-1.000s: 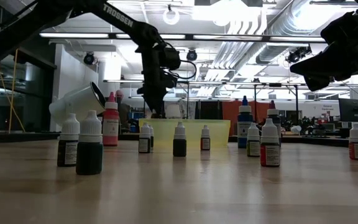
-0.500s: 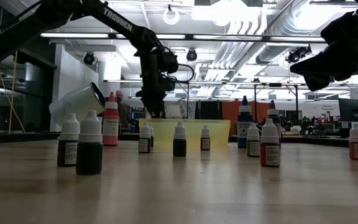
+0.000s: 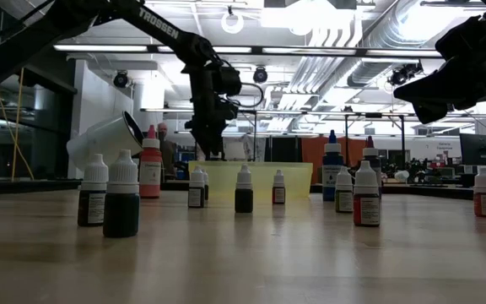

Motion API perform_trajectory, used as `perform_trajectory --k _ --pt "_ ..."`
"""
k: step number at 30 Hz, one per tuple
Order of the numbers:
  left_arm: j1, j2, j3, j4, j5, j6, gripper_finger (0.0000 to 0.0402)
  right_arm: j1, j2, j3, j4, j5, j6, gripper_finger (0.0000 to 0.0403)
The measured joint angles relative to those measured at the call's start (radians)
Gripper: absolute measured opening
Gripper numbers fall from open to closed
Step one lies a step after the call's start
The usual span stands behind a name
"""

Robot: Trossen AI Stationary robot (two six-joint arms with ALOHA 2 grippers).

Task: Pick & Place food coloring
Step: Put the large pink food coloring bottle into the yellow container

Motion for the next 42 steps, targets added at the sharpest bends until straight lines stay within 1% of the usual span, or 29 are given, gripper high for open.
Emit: perform_trajectory --k 4,13,16,20,24,27,31,33,35,38,42 --pt "0.000 -0.010 0.072 -0.059 -0.004 0.017 0.0227 0.000 0.000 0.000 0.000 0.000 0.000 0.0000" --pt "-0.020 -0.014 0.360 -0.345 0.002 0.046 0.0227 0.000 0.000 0.000 0.000 0.000 0.000 0.0000" --pt "-0.038 -0.068 0.326 -0.377 0.027 0.032 0.0227 0.000 0.000 0.000 0.000 0.000 0.000 0.0000" --pt "-0.076 -0.106 0.324 -0.466 0.057 -0.020 0.0227 0.000 0.000 0.000 0.000 0.000 0.000 0.0000" --pt "-0.122 -0.134 0.323 -0.459 0.061 -0.117 0.0227 0.000 0.000 0.000 0.000 0.000 0.000 0.0000" --pt "-0.163 -0.147 0.324 -0.458 0.061 -0.230 0.0227 0.000 0.000 0.000 0.000 0.000 0.000 0.0000" --pt "-0.212 -0.140 0.318 -0.456 0.061 -0.293 0.0227 0.000 0.000 0.000 0.000 0.000 0.000 0.0000" --pt "-0.239 -0.145 0.290 -0.456 0.061 -0.304 0.0227 0.000 0.000 0.000 0.000 0.000 0.000 0.0000" --pt "-0.257 -0.164 0.227 -0.452 0.061 -0.318 0.0227 0.000 0.000 0.000 0.000 0.000 0.000 0.0000" --pt "-0.287 -0.224 0.084 -0.457 0.046 -0.348 0.0227 0.000 0.000 0.000 0.000 0.000 0.000 0.0000" --pt "-0.311 -0.348 -0.149 -0.431 0.013 -0.404 0.0227 0.000 0.000 0.000 0.000 0.000 0.000 0.0000"
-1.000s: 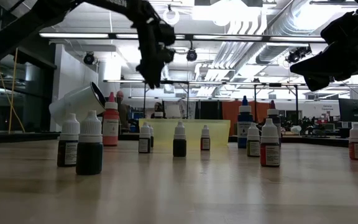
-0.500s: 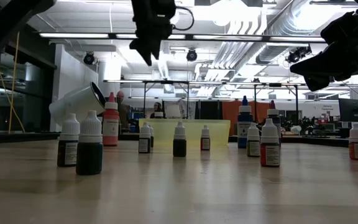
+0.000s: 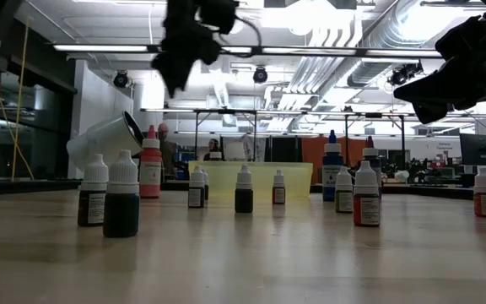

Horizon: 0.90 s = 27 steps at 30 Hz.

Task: Pick & Place food coloring
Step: Put the large pink food coloring bottle into the yellow container

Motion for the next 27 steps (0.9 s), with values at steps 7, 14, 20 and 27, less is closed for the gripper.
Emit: perform_trajectory --k 7,14,20,27 --pt "-0.019 -0.150 -0.291 0.133 0.004 -0.083 0.0227 0.000 0.000 0.000 0.000 0.000 0.000 0.0000" --pt "-0.068 -0.174 -0.401 0.221 0.021 -0.107 0.0227 0.000 0.000 0.000 0.000 0.000 0.000 0.0000" --pt "-0.085 -0.174 -0.450 0.299 -0.005 -0.106 0.0227 0.000 0.000 0.000 0.000 0.000 0.000 0.0000" --pt "-0.084 -0.174 -0.515 0.370 -0.010 -0.100 0.0227 0.000 0.000 0.000 0.000 0.000 0.000 0.0000"
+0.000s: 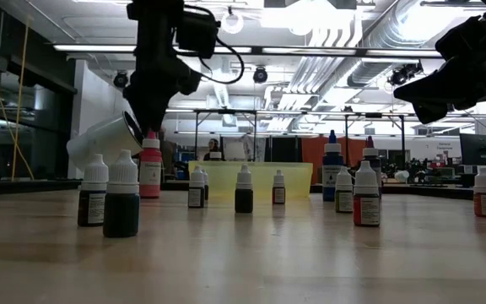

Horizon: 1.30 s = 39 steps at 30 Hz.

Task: Pick & Place food coloring
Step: Put the large pink food coloring bottle into the yellow container

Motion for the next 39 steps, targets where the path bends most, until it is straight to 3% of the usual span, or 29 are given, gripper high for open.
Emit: perform_trajectory --k 16,39 --pt "0.002 0.033 -0.050 0.067 0.019 0.034 0.0225 0.000 0.000 0.000 0.000 0.000 0.000 0.0000" --pt "0.002 0.052 -0.043 0.053 0.083 0.049 0.0102 0.000 0.000 0.000 0.000 0.000 0.000 0.0000"
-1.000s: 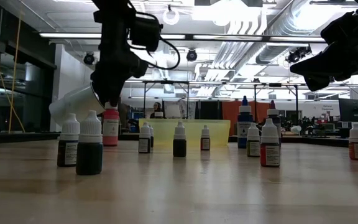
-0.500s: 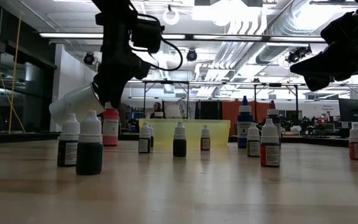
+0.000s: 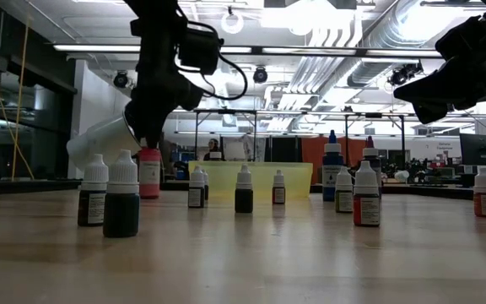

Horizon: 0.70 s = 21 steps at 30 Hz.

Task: Pick & Place food coloring
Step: Put the large pink food coloring bottle into the yellow container

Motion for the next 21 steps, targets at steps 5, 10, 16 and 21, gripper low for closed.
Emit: perform_trajectory --k 5,10,16,21 --pt "0.000 0.000 0.056 -0.070 0.004 0.010 0.0099 0.000 0.000 0.000 0.000 0.000 0.000 0.0000" --pt "0.001 0.000 0.164 -0.151 -0.004 0.044 0.0097 0.000 0.000 0.000 0.000 0.000 0.000 0.0000" --pt "0.000 0.000 0.300 -0.246 -0.035 0.067 0.0097 0.000 0.000 0.000 0.000 0.000 0.000 0.0000" --pt "0.001 0.000 0.387 -0.292 -0.055 0.090 0.0098 0.000 0.000 0.000 0.000 0.000 0.000 0.0000"
